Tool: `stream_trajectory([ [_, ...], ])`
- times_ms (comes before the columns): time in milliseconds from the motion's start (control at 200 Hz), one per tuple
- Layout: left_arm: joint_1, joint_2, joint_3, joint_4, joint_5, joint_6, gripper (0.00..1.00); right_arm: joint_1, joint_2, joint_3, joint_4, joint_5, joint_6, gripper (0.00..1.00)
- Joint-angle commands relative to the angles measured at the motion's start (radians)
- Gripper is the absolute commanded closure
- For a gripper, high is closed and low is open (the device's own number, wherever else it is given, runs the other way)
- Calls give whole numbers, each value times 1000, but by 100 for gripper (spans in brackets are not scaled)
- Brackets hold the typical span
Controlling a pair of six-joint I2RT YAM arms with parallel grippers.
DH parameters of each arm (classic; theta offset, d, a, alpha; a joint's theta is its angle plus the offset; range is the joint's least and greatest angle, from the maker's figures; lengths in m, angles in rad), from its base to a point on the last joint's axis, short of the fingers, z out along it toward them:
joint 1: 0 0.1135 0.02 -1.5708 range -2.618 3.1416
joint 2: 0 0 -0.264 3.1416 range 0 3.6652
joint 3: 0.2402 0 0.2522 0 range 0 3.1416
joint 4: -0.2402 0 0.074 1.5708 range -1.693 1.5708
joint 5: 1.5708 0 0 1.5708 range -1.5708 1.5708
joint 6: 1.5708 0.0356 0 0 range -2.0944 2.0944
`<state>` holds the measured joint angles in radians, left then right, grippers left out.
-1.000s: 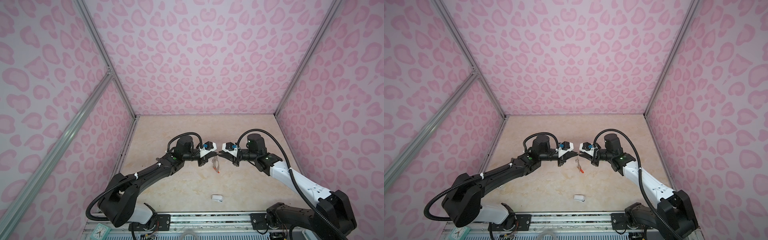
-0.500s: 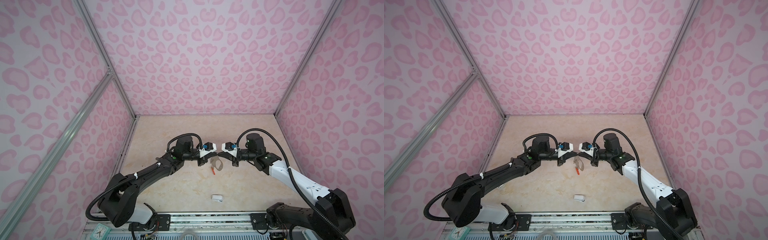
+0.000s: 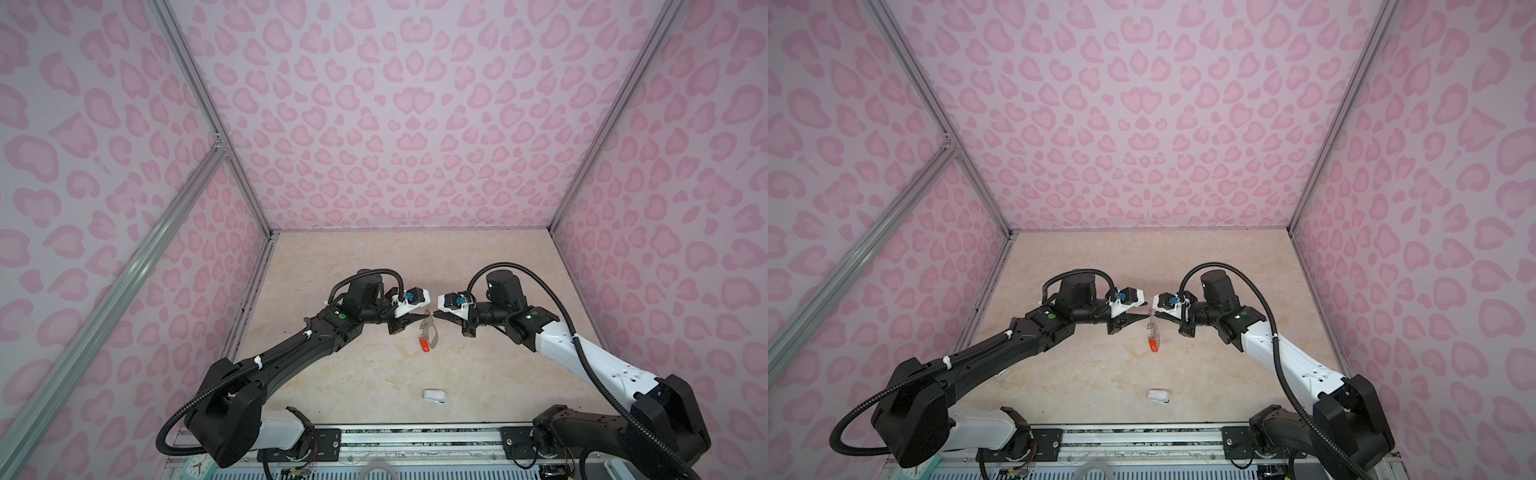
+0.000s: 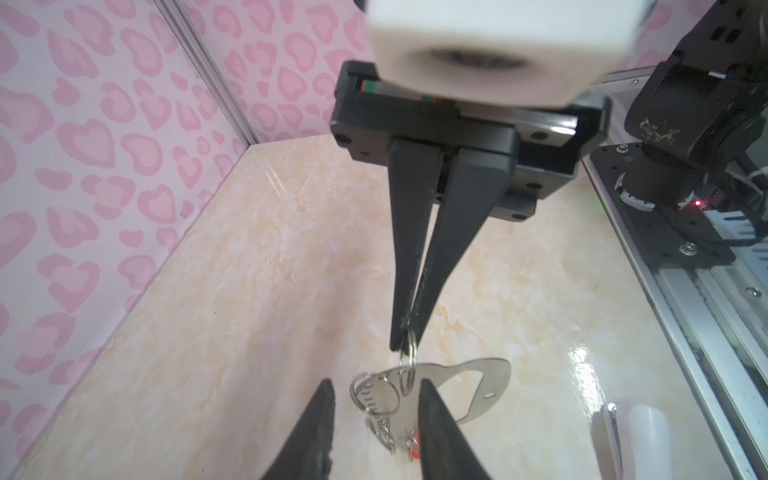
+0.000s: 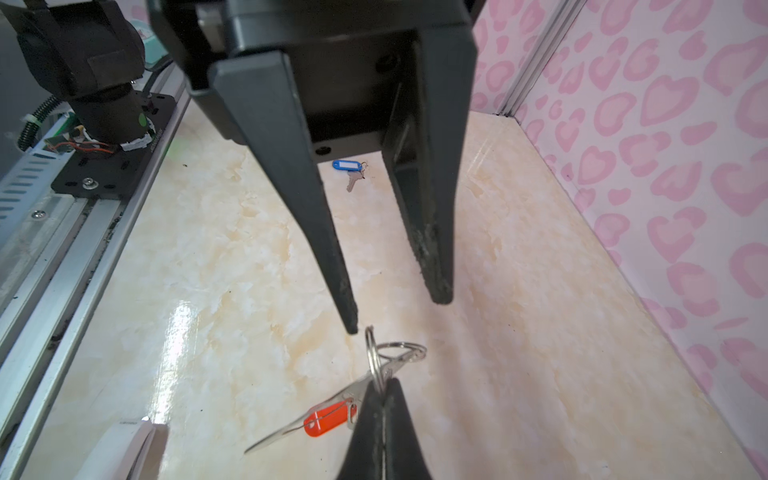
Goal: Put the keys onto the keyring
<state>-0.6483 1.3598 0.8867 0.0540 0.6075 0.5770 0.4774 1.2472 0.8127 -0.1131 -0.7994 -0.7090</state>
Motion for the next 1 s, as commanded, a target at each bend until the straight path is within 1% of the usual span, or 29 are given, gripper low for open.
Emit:
stream_trajectory([
  [0,-5,-19,12,-46,-38,45,70,7,1,5,9,42,-28,100],
  [110,-16,-21,13,-53,-66,61,71,11,5,6,15,45,-23,100],
  [285,-35,-6,31,-57,-81,73,72,19,21,21,5,39,-15,100],
  [365,-47,2,37,-52,-111,73,73,25,24,25,2,36,-12,100],
  [530,-53,10,40,-46,-110,72,77,29,25,29,3,34,-1,100],
  [620,-57,13,40,-38,-106,66,84,35,24,32,3,35,2,100],
  [705,-57,10,37,-16,-101,45,95,34,19,26,3,49,4,100],
  [760,-57,4,30,0,-92,35,97,32,9,18,0,81,2,91],
  [820,-51,-2,21,17,-61,24,97,28,-11,3,0,126,-1,84],
  [895,-36,-11,10,50,2,-1,97,14,-35,-18,-1,140,5,80],
  [995,-14,-16,-12,118,81,-48,97,-4,-64,-36,2,130,24,79],
])
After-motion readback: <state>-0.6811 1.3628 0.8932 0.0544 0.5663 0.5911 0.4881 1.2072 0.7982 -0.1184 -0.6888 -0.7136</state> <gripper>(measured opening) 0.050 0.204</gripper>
